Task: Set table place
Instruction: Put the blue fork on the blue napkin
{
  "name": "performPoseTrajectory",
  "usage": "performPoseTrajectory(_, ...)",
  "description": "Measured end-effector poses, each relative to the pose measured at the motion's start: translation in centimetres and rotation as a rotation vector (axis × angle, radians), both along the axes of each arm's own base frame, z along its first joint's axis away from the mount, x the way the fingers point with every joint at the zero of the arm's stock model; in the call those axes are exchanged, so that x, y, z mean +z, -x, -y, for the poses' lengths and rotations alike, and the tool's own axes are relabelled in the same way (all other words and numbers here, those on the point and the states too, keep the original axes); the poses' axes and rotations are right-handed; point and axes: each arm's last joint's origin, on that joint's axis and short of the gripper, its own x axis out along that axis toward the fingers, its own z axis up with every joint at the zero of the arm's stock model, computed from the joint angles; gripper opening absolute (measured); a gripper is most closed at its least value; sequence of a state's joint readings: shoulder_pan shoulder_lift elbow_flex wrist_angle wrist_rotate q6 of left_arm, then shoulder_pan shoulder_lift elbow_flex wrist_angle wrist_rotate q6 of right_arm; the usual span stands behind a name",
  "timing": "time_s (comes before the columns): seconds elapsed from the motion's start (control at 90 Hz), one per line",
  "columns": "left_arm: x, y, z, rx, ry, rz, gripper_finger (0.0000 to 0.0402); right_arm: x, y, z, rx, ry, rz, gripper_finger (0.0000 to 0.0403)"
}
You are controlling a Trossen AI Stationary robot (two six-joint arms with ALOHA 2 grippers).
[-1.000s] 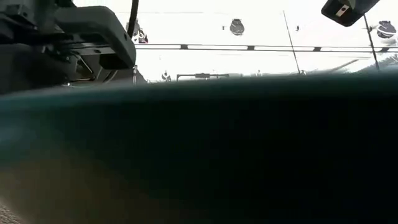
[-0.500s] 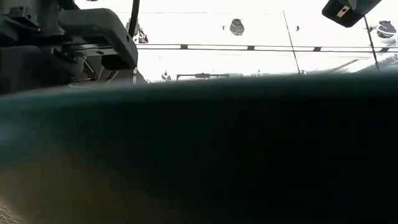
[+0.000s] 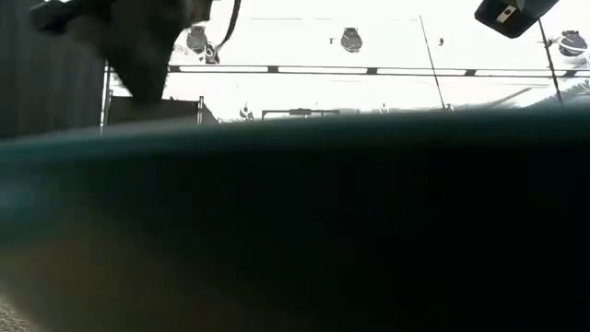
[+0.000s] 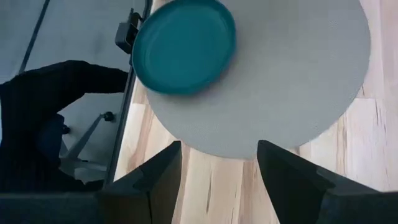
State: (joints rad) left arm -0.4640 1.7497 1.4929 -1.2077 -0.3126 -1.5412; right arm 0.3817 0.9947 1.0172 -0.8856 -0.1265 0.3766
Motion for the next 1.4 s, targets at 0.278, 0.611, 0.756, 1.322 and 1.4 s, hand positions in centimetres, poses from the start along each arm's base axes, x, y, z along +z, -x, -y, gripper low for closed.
performPoseTrajectory(0.278, 3.4, -0.7, -0.6, -0.177, -0.331, 0.216, 0.0061, -0.2, 0.0, 0.0, -0.038, -0.025, -0.040, 0.0194)
performPoseTrajectory(0.611, 1.6, -3.0, -1.9, -0.519, -0.461, 0.049, 0.0061, -0.2, -0.4, 0.8, -0.216, 0.085, 0.004, 0.0194)
performPoseTrajectory(0.756, -2.0, -2.9, -2.2, -0.605, -0.279, 0.006, 0.0061, -0.3, -0.7, 1.6, -0.267, 0.102, 0.009, 0.0194)
performPoseTrajectory(1.322, -8.2, -0.6, -1.5, -0.523, 0.064, -0.053, 0.0061, -0.4, -1.2, 2.4, -0.292, 0.126, 0.015, 0.0194)
performPoseTrajectory(1.4, -8.2, -0.4, -1.2, -0.529, 0.076, -0.056, 0.0061, -0.4, -1.2, 2.4, -0.292, 0.126, 0.015, 0.0194)
